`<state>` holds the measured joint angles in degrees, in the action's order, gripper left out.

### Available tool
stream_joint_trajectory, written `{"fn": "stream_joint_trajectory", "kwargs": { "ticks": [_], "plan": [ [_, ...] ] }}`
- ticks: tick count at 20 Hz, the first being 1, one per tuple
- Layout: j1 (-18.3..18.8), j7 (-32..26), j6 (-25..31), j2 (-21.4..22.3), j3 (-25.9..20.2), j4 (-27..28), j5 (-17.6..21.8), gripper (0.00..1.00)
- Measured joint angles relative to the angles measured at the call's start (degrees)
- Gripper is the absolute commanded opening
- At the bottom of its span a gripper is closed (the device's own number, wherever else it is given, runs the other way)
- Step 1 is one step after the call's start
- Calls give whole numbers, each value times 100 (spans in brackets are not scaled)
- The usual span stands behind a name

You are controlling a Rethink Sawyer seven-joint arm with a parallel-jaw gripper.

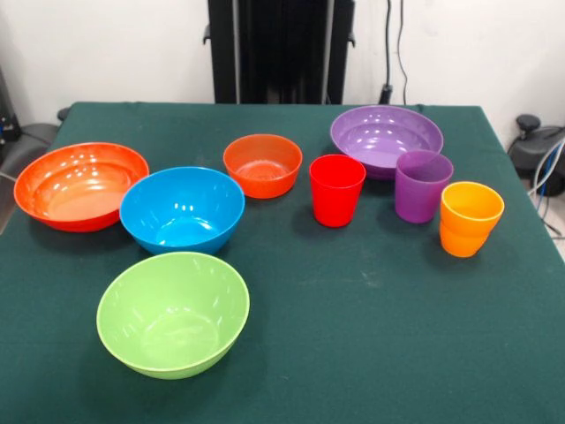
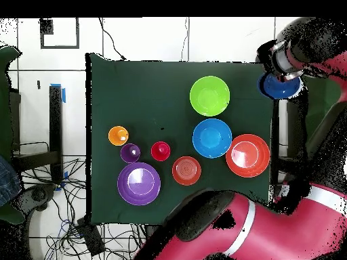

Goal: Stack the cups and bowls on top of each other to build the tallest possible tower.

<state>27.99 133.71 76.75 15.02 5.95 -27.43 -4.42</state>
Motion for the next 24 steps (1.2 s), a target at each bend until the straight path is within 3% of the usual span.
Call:
{"fn": "stream_joint_trajectory", "kwargs": {
  "ticks": [11, 24],
  "plan": [
    [-607, 0, -335, 209, 11, -651, -91, 0],
    [-1255, 119, -934, 170, 86, -764, -254, 0]
  ]
}}
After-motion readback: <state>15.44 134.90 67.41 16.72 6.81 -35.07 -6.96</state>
